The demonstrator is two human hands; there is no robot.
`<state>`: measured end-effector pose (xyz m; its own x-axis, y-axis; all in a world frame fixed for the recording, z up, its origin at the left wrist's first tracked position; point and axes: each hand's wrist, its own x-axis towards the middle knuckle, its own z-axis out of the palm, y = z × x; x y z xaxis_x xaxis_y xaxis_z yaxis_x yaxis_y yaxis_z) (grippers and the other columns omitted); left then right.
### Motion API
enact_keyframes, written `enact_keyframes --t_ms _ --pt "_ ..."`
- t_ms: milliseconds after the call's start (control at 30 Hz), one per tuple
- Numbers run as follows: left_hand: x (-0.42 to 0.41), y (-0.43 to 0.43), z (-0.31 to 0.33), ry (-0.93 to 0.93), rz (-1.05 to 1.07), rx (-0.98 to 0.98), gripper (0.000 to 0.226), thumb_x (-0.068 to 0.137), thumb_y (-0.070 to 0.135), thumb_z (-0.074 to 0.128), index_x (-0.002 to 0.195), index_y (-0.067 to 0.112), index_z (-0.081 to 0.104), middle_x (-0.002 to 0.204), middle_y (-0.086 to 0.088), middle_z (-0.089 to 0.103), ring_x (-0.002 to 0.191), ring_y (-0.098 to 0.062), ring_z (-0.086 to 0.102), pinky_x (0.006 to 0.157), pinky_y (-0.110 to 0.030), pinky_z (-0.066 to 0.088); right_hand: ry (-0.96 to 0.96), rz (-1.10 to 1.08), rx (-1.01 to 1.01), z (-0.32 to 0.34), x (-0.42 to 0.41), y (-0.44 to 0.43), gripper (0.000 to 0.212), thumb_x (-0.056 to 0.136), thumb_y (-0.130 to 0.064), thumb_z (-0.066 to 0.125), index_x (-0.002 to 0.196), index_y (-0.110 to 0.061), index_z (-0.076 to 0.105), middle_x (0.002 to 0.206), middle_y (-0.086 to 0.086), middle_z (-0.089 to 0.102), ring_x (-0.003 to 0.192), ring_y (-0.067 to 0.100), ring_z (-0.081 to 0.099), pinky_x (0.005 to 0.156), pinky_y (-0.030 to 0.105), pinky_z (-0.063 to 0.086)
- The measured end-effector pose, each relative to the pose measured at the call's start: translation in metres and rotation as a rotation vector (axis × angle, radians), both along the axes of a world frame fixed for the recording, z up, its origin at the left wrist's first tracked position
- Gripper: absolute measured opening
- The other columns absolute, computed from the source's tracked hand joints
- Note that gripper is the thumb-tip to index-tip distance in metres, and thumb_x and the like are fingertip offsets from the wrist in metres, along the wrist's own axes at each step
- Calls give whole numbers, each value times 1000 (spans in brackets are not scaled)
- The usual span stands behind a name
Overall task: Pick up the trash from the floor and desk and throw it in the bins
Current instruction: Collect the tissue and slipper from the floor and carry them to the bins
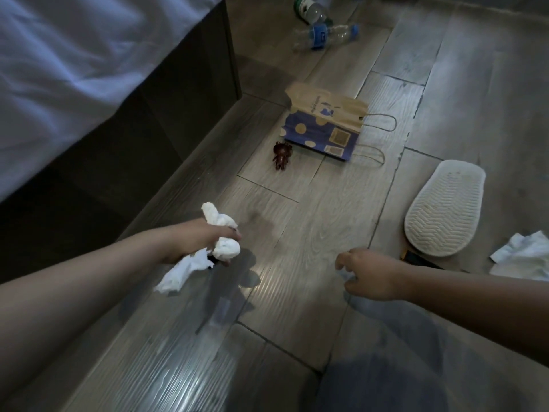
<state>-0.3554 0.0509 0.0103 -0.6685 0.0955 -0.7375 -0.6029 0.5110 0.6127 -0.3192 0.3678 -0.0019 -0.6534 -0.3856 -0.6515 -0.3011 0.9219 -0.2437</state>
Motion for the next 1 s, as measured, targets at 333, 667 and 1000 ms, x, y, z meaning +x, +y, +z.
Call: enact_keyframes --t_ms 333,667,1000 --pt "99 -10 -45 38 -36 -298 45 37 61 81 59 24 68 59 8 69 61 -8 65 65 -26 50 -30 64 25 -2 10 -6 43 91 -26 54 131 -13 47 128 10 52 115 24 51 89 29 42" --pt "115 1 -60 270 -148 -449 24 55 37 75 62 24 57 61 5 63 63 -12 64 60 -30 51 -20 92 86 -3 15 -5 46 90 -30 54 134 -16 46 130 11 52 116 26 52 95 36 46" --pt "94 2 -57 9 -49 -497 22 59 29 77 71 13 68 71 -1 67 67 -15 63 56 -23 41 -10 100 76 -6 14 -4 47 90 -30 55 134 -15 45 130 10 53 116 26 52 94 36 46"
